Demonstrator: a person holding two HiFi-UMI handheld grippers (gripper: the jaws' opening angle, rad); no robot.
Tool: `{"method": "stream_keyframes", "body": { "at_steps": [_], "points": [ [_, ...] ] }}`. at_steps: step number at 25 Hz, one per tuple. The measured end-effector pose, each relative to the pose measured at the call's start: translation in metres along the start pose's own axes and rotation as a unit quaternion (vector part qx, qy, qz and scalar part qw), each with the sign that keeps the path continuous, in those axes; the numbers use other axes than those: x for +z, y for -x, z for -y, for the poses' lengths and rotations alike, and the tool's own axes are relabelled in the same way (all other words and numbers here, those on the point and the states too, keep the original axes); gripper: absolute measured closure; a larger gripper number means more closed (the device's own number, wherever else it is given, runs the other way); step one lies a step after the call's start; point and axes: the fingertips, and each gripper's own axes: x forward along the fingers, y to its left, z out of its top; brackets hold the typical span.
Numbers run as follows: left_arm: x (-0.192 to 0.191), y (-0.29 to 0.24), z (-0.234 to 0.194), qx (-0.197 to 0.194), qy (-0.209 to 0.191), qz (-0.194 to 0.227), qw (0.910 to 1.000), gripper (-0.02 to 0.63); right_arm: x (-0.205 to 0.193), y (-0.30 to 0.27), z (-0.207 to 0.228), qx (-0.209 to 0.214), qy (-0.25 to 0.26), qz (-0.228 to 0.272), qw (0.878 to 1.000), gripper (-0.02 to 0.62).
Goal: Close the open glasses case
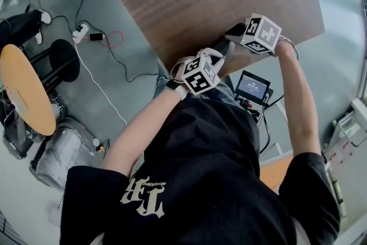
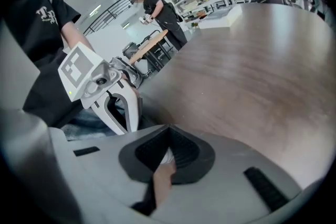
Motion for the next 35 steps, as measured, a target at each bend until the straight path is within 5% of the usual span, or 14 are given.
{"method": "stream_keyframes", "body": {
  "at_steps": [8, 11, 15, 19, 23, 35],
  "points": [
    [-0.002, -0.001, -0.004, 0.0, -0.003, 0.002, 1.0, 0.609, 0.003, 0.03, 0.017, -0.017, -0.046, 0.046, 0.998, 0.611],
    [-0.002, -0.001, -0.003, 0.001, -0.004, 0.0, 1.0, 0.609, -0.002, 0.021, 0.029, -0.014, -0.147, 0.056, 0.987, 0.609],
    [-0.001, -0.002, -0.004, 0.002, -0.006, 0.001, 1.0, 0.609, -0.011, 0.006, 0.034, 0.038, -0.299, 0.059, 0.952, 0.551],
    [-0.001, -0.002, -0.004, 0.002, -0.007, 0.002, 1.0, 0.609, -0.018, 0.0, 0.04, 0.092, -0.419, 0.079, 0.9, 0.515],
    [0.001, -0.002, -0.003, 0.003, -0.007, 0.002, 1.0, 0.609, -0.024, -0.003, 0.049, 0.129, -0.483, 0.109, 0.859, 0.515],
    [-0.001, -0.002, -0.003, 0.004, -0.008, -0.001, 1.0, 0.609, -0.022, -0.019, 0.036, 0.165, -0.477, 0.093, 0.858, 0.544]
  ]
}}
